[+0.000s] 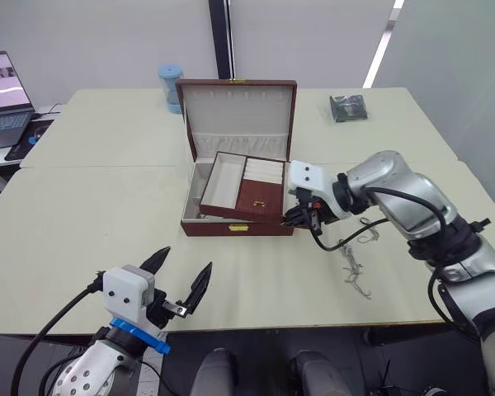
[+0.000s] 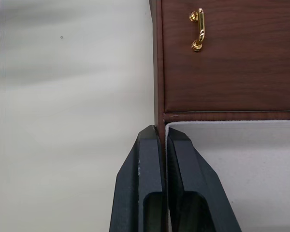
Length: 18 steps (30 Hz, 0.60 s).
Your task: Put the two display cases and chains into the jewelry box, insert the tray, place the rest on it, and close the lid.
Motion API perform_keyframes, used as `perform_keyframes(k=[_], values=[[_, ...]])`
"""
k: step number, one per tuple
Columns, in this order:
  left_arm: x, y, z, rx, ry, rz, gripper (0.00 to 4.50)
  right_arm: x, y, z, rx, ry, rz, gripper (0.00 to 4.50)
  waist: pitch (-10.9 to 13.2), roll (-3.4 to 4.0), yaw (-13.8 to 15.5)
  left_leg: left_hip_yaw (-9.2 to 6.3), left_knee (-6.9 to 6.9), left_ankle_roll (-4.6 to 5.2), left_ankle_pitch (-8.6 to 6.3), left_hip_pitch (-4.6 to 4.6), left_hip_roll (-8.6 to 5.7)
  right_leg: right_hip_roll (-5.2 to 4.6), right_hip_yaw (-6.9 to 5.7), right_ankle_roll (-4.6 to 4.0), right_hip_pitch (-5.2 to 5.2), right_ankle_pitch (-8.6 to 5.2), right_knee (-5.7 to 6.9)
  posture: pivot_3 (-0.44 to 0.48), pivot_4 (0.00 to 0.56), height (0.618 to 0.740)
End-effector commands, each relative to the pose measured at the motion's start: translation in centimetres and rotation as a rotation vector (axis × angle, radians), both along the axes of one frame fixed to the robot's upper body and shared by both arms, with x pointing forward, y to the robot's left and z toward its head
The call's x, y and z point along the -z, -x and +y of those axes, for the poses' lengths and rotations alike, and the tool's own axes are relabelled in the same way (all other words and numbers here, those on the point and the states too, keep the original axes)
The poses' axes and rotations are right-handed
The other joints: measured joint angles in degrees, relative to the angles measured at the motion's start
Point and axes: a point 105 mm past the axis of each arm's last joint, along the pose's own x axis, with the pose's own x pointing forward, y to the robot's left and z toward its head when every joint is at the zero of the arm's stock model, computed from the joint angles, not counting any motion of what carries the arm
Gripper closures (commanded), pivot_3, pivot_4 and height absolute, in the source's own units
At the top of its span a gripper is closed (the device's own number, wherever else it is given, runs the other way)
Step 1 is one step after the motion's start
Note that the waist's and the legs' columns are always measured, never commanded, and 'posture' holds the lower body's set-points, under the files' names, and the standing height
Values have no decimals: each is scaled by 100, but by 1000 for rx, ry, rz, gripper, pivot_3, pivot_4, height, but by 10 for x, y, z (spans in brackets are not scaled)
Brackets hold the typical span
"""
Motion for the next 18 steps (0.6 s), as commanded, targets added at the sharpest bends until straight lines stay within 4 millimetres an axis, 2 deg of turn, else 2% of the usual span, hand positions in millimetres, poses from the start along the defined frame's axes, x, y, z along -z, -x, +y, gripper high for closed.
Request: perform_keyframes(k=[1,18], values=[[-9,3,-2,-23,-13,-57,0,-17,-7,12,-49,-2,-87,4484,0,0,-3,1,0,0,0,0,0,0,0,0,-1,0,0,0,150,740],[-9,12,-2,-95,12,-63,0,-21,-14,47,-171,62,-121,4484,0,0,-18,2,-2,0,0,-1,1,-1,0,-1,-5,0,2,0,150,740]])
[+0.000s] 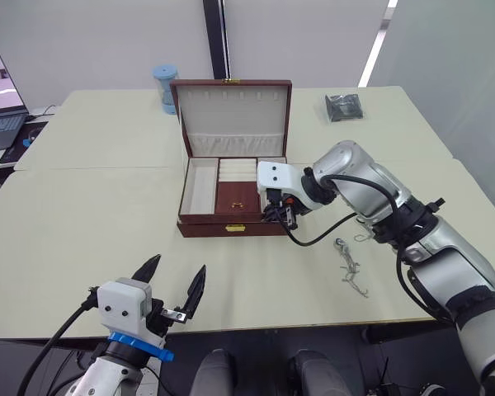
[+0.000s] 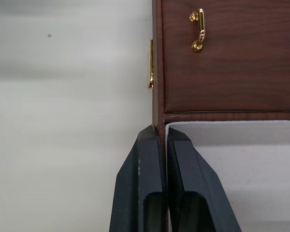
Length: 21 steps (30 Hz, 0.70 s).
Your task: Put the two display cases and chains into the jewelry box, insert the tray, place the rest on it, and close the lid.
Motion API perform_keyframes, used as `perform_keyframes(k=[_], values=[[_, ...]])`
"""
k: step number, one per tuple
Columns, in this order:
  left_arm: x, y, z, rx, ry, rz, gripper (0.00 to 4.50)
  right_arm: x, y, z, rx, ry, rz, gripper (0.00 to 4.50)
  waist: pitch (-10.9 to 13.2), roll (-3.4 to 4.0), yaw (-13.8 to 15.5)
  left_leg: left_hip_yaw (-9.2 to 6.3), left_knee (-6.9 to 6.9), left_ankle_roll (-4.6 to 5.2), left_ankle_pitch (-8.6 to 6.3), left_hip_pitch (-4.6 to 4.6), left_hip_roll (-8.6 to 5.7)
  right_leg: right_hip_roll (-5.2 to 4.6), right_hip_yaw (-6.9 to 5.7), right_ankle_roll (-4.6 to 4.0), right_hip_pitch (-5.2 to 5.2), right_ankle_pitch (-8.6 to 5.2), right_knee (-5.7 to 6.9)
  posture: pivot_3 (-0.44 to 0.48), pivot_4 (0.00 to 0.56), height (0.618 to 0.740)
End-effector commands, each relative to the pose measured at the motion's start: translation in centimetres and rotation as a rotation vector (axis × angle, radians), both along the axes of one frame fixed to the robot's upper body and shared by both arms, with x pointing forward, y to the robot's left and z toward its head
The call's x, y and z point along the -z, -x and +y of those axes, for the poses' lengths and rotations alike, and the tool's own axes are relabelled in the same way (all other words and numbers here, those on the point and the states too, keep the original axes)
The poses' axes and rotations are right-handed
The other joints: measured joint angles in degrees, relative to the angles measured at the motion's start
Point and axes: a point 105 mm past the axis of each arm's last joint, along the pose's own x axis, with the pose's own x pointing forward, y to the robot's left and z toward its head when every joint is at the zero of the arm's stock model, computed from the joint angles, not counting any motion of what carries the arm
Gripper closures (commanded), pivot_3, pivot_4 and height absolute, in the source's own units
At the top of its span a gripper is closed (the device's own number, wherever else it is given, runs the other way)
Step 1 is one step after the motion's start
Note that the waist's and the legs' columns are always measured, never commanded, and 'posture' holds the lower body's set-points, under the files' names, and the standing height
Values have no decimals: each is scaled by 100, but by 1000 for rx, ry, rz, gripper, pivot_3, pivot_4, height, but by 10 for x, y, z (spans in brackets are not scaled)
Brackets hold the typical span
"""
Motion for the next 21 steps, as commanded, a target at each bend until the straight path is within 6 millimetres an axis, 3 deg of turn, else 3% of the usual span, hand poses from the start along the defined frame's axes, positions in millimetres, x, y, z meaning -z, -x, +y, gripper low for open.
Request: perform_keyframes(k=[1,21], values=[[-16,2,-3,6,-9,-62,0,-20,-1,11,-39,-16,-61,4484,0,0,5,-1,0,0,0,0,0,0,-1,0,0,0,0,0,150,740],[-27,-1,-12,24,-7,-74,0,-20,-15,-1,41,-18,-29,4484,0,0,10,-2,0,0,0,-1,-1,-1,-2,0,0,0,0,0,150,740]])
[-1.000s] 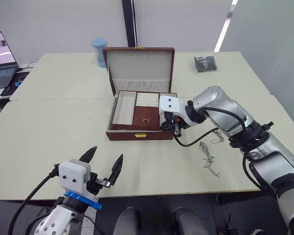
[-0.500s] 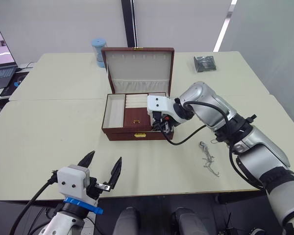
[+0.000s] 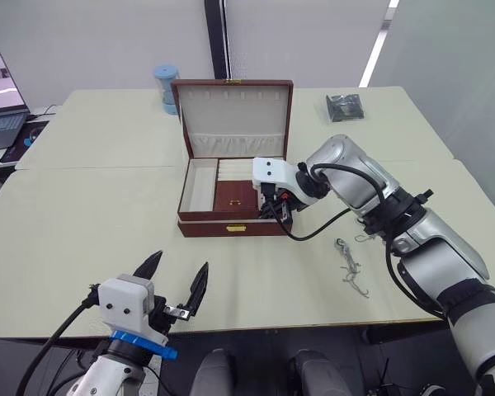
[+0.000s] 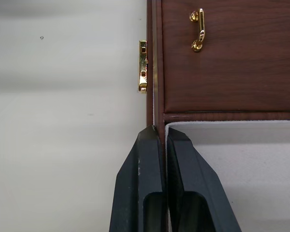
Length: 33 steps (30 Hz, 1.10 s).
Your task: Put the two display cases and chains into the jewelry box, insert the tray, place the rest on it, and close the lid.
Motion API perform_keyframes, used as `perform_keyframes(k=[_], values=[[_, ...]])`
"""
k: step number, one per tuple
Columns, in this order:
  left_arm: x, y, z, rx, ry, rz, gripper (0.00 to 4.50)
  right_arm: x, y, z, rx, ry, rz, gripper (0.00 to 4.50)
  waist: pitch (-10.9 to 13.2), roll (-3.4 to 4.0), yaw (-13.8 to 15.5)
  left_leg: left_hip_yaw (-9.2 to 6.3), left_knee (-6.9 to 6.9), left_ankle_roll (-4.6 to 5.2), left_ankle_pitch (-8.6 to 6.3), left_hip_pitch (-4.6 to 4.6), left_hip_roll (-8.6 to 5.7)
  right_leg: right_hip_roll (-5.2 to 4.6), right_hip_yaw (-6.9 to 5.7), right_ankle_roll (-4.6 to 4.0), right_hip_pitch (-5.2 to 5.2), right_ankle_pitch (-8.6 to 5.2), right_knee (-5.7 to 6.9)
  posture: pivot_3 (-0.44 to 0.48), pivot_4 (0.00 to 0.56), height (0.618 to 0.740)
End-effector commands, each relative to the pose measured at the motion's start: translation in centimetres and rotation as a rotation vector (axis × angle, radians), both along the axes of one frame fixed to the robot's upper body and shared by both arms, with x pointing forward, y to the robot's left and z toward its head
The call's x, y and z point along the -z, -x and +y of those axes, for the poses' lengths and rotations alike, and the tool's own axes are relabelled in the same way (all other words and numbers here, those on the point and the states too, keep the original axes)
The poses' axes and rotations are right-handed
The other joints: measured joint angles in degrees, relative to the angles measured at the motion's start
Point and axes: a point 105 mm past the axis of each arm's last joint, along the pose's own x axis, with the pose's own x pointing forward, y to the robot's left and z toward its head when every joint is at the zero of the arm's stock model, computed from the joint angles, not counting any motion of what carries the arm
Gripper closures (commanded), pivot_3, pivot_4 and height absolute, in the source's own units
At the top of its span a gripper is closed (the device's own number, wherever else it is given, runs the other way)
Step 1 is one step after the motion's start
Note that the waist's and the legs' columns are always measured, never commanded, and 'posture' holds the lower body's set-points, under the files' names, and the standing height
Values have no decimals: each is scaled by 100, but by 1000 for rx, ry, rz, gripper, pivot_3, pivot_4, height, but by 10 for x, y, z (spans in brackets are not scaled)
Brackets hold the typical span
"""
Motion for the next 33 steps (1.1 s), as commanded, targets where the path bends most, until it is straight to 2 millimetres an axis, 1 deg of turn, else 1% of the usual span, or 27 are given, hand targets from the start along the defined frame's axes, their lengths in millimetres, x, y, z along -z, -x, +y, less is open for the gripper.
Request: perform_keyframes(k=[1,5,10,14,19,21,22,24,27,28,29,33], values=[[-16,0,-4,17,-7,-49,0,-18,-6,0,16,-35,-60,4484,0,0,1,0,0,0,0,0,0,0,0,0,0,0,0,0,150,740],[-18,-5,-3,21,-10,-50,0,-17,-8,1,22,-40,-62,4484,0,0,2,0,1,0,0,1,0,0,-1,0,1,0,2,0,150,740],[-17,-3,-8,31,-7,-40,0,-17,-10,3,35,-46,-64,4484,0,0,3,1,1,0,0,-2,-2,-1,0,0,0,0,1,0,150,740],[-15,-5,-4,29,-13,-35,0,-15,-9,4,30,-43,-56,4484,0,0,3,-2,0,0,0,-1,0,-1,-2,0,0,0,2,0,150,740],[-14,-2,-8,31,-10,-30,0,-16,-7,5,18,-48,-51,4484,0,0,3,0,0,0,0,-1,-1,-1,0,0,0,0,2,0,150,740],[-14,-3,-6,29,-11,-32,0,-20,-6,5,19,-61,-44,3960,0,0,3,0,0,0,0,-1,-1,-1,0,0,-1,0,2,0,150,740],[-15,-3,-5,29,-11,-34,0,-23,-6,5,24,-72,-39,3853,0,0,3,-1,0,0,0,-1,-1,-1,-1,0,-1,0,2,0,150,740],[-15,-2,-6,29,-11,-34,0,-29,-5,4,31,-98,-27,3297,0,0,3,-2,0,0,0,-1,0,-1,-1,0,0,0,2,0,150,740],[-15,-4,-5,31,-13,-36,0,-34,-6,4,44,-141,-21,2671,0,0,2,0,0,0,0,-1,-1,-1,0,0,0,0,2,0,150,740],[-15,-5,-5,34,-13,-37,0,-36,-7,4,53,-158,-12,2380,0,0,2,-1,0,0,0,0,0,-1,-1,0,0,0,2,0,150,740],[-15,-6,-6,38,-13,-38,0,-38,-8,5,57,-191,-11,2158,0,0,2,-1,0,0,0,-1,0,0,-1,0,0,0,2,0,150,740],[-15,-9,-5,50,-15,-42,0,-51,-8,13,71,-392,16,977,0,0,-3,0,-1,0,0,-1,1,0,1,0,-1,0,3,0,150,740]])
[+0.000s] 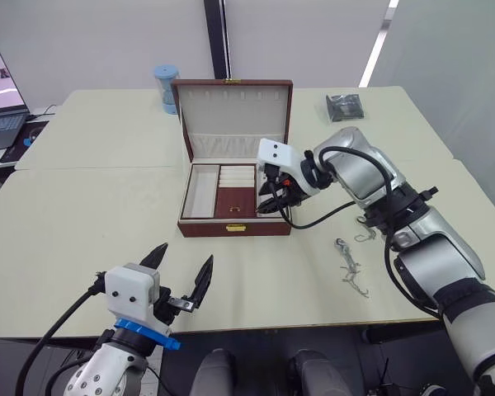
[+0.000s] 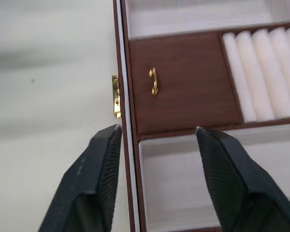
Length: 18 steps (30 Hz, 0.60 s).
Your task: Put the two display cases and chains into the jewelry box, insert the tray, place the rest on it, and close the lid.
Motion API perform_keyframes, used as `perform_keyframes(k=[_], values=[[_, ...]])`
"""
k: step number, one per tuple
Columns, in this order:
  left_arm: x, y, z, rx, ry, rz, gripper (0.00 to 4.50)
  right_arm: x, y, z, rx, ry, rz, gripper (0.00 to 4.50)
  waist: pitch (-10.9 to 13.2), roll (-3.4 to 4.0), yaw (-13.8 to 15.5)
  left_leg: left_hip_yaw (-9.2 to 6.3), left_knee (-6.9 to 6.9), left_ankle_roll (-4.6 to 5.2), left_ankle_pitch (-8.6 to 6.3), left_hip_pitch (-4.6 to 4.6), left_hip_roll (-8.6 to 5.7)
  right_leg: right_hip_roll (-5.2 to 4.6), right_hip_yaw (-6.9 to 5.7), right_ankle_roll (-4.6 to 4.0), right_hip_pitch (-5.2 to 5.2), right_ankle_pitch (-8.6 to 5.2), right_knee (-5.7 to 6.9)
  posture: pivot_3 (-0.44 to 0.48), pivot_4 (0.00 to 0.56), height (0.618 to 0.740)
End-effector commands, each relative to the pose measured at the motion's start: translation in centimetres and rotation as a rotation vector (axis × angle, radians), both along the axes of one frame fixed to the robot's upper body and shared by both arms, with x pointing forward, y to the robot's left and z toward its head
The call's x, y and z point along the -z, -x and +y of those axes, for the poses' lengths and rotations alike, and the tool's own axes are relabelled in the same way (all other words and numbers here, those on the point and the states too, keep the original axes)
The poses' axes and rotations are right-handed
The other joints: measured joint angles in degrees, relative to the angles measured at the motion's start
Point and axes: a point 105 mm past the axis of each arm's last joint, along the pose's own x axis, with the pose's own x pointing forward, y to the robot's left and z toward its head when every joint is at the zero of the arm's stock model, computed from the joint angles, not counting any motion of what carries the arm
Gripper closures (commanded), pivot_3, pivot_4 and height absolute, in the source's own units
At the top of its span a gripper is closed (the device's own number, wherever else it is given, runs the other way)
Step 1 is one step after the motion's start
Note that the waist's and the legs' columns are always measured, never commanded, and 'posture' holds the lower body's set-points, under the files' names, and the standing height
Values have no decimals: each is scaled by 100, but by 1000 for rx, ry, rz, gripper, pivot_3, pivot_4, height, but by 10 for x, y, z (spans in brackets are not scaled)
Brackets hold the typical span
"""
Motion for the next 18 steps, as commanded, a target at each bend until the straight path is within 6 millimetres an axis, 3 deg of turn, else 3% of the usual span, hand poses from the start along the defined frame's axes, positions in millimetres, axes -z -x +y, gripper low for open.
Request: perform_keyframes(k=[1,3,6,9,11,18], values=[[-8,0,-1,20,-5,-35,0,-23,-1,8,-9,-181,-46,616,0,0,2,0,0,0,0,0,0,0,0,0,0,0,0,0,150,740],[-8,-1,-2,36,-8,-35,0,-27,2,11,-17,-335,-54,13,-2,-3,6,-1,-1,0,0,0,0,0,-2,0,2,0,-1,0,150,740],[-9,-3,-3,55,-14,-36,0,-20,-4,12,30,-422,-72,144,-2,-3,5,1,0,0,0,-1,-3,0,0,0,3,0,-2,0,150,740],[-13,-6,-3,72,-20,-42,0,-7,-13,13,77,-452,-102,1018,-2,-3,6,4,1,0,0,-1,-3,0,2,0,0,0,2,0,150,740],[-15,-9,-4,85,-24,-46,0,-2,-20,14,113,-475,-121,1832,-2,-3,5,3,1,0,0,2,0,3,1,0,0,0,6,0,150,740],[-26,-23,-7,119,-38,-66,0,37,-32,15,185,-401,-133,3727,-2,-3,8,7,1,-2,1,3,-1,4,4,1,0,0,11,0,150,740]])
